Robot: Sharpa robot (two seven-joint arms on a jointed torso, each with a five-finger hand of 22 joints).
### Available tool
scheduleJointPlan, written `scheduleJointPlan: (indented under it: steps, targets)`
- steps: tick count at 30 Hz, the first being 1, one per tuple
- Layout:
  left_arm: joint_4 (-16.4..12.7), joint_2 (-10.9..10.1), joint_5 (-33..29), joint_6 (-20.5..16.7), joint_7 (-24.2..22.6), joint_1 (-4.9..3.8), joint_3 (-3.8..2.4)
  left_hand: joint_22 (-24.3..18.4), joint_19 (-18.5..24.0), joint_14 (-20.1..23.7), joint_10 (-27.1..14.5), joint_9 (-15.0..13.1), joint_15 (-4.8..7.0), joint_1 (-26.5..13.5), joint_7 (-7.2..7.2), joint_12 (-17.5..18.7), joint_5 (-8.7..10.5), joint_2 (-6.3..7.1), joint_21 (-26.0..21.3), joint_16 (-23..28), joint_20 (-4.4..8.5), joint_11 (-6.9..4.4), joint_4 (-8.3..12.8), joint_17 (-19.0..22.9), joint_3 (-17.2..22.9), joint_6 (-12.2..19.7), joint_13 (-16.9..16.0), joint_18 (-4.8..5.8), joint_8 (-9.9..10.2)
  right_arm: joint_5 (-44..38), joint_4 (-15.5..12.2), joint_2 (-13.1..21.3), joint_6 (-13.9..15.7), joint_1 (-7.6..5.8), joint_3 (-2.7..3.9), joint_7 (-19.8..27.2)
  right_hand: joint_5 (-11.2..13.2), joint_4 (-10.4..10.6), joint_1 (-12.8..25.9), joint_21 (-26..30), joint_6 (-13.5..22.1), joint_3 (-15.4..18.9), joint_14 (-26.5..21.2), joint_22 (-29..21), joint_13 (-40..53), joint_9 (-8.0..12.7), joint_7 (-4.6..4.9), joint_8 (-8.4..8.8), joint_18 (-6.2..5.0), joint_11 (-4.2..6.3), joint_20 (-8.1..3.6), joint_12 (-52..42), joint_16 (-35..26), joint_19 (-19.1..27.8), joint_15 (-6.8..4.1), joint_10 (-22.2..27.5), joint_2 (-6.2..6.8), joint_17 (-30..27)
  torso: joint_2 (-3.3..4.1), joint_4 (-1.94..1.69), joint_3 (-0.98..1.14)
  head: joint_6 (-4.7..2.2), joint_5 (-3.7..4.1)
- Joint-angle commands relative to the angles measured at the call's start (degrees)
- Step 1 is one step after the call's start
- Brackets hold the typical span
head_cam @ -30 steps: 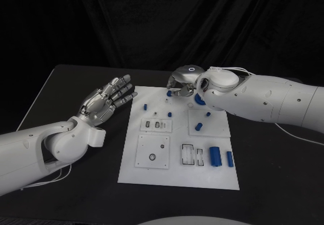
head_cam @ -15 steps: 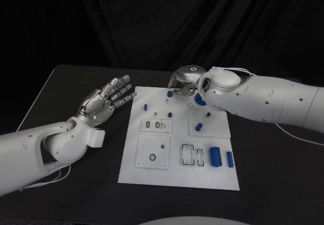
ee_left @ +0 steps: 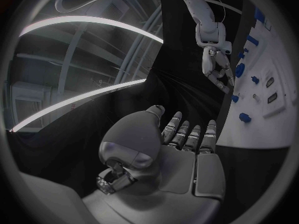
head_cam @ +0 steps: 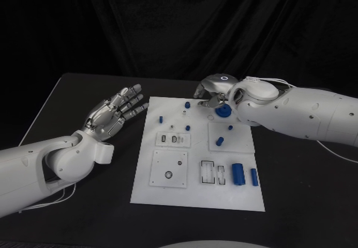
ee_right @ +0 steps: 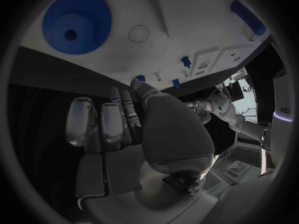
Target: Assemble the parts on the task board
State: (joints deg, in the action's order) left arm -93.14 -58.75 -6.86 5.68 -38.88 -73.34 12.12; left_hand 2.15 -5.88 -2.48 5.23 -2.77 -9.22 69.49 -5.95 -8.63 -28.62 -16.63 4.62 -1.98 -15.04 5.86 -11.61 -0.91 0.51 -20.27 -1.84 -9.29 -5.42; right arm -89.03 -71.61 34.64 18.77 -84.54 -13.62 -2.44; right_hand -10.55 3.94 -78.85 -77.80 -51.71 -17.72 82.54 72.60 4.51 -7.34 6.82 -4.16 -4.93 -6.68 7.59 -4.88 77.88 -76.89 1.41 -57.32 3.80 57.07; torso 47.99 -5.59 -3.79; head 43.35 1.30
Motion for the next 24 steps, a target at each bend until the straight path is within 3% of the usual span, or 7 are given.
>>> scheduleJointPlan:
  steps: [1, 10, 14, 16, 18, 20, 24]
  targets:
    - [-0.2, -0.22, 0.17, 0.66, -2.07, -0.07, -0.03, -0.01, -0.11, -0.08, -0.07, -0.02, -0.27, -0.17, -0.51, 0.31, -0.26, -0.15, -0.28, 0.01, -0.44, 0.33, 0.01, -0.03, 0.21, 0.02, 0.05, -0.79, 0.21, 0.03, -2.46, 2.74, 3.12, -0.83, 0.07, -1.25, 0.45, 0.16, 0.72, 0.2, -0.15, 0.35, -0.08, 0.11, 0.3, -0.04, 0.61, 0.0, 0.24, 0.05, 0.41, -0.96, 0.27, -0.09, 0.46, -1.72, -0.06, -0.1, 0.02, 0.05, 0.03, -0.14, 0.1]
    - [-0.23, -0.44, 0.16, 0.74, -2.0, -0.07, -0.03, 0.0, -0.14, -0.11, -0.04, -0.04, -0.3, -0.19, -0.5, 0.25, -0.29, -0.14, -0.26, -0.01, -0.47, 0.37, -0.01, -0.04, 0.34, -0.06, 0.03, -0.79, 0.18, -0.12, -6.99, 9.56, 1.7, -1.39, -0.13, -2.51, 0.79, 0.29, -0.51, 3.75, -1.81, 1.25, -2.93, -2.84, 10.36, 0.12, 0.35, 0.03, -0.62, 4.5, -2.88, -16.38, -3.55, 3.14, -3.17, -9.83, 0.83, -7.05, -0.11, 0.25, -0.04, -0.07, 0.06]
    - [-0.18, -0.38, 0.16, 0.88, -1.94, -0.07, -0.03, 0.0, -0.12, -0.11, -0.03, -0.04, -0.3, -0.2, -0.5, 0.25, -0.3, -0.14, -0.27, -0.01, -0.47, 0.38, -0.01, -0.04, 0.37, -0.06, 0.03, -0.79, 0.18, -0.23, -7.51, 11.18, 0.64, -1.01, -0.24, -3.27, 1.85, 1.95, -0.04, 3.77, -1.72, 2.79, -2.43, -1.52, 31.1, 0.73, 0.13, 0.35, -0.39, 5.04, -3.29, -39.98, -2.94, 2.31, -3.4, 1.64, 0.63, -5.63, -0.16, 0.41, -0.03, -0.06, 0.09]
    - [-0.14, -0.36, 0.16, 0.92, -1.92, -0.07, -0.03, 0.0, -0.12, -0.11, -0.03, -0.04, -0.3, -0.2, -0.5, 0.25, -0.3, -0.14, -0.27, -0.01, -0.47, 0.38, -0.01, -0.04, 0.37, -0.06, 0.03, -0.79, 0.18, -0.54, -7.51, 11.61, 0.24, -0.81, -0.27, -3.72, 2.36, 2.46, 0.23, 3.91, -2.0, 3.22, -2.31, -1.27, 43.36, 0.74, 0.12, 0.17, -0.33, 5.01, -3.16, -52.02, -2.53, 2.28, -3.42, -3.73, 0.91, -4.68, -0.14, 0.28, -0.03, -0.1, 0.22]
    - [-0.1, -0.33, 0.17, 0.96, -1.9, -0.06, -0.03, 0.0, -0.14, -0.12, -0.02, -0.04, -0.32, -0.21, -0.52, 0.23, -0.36, -0.16, -0.26, -0.02, -0.5, 0.43, -0.04, -0.04, 0.57, -0.06, 0.02, -0.79, 0.18, -0.86, -7.53, 11.92, 0.0, -0.62, -0.3, -4.19, 3.23, 3.67, 1.9, 4.72, -1.89, 5.3, 1.23, -1.12, 72.45, 0.85, 0.1, 0.34, -0.42, 4.66, -2.88, -76.97, 4.73, 3.22, -3.19, -20.06, 1.18, 11.6, -0.15, 0.26, -0.03, -0.11, 0.3]
    - [-0.03, -0.29, 0.17, 1.02, -1.91, -0.06, -0.03, 0.0, -0.14, -0.12, -0.02, -0.04, -0.32, -0.21, -0.52, 0.23, -0.36, -0.16, -0.26, -0.02, -0.5, 0.43, -0.04, -0.04, 0.57, -0.06, 0.02, -0.79, 0.18, -1.1, -7.53, 12.18, -0.02, -0.46, -0.31, -4.55, 3.69, 4.63, 3.23, 3.72, -2.02, 6.23, 4.73, 0.3, 80.76, 0.82, 0.49, 0.23, -0.08, 4.37, -2.63, -82.45, 9.45, 2.41, -2.53, -27.67, 0.89, 24.23, -0.11, 0.28, 0.0, -0.08, 0.35]
    - [0.06, -0.2, 0.17, 1.11, -1.97, -0.06, -0.03, 0.02, -0.18, -0.14, 0.07, -0.06, -0.34, -0.24, -0.52, 0.09, -0.41, -0.18, -0.24, -0.05, -0.52, 0.5, -0.08, -0.05, 0.81, -0.13, -0.01, -0.79, 0.16, -1.34, -7.59, 12.53, 0.06, -0.22, -0.33, -4.78, 3.66, 5.64, 4.89, 2.93, -1.99, 8.17, 7.46, 1.87, 85.49, 0.77, 0.95, 0.22, 0.07, 3.68, -1.79, -85.12, 12.12, 1.99, -1.79, -32.68, 0.84, 32.93, -0.11, 0.29, 0.0, 0.18, 0.31]
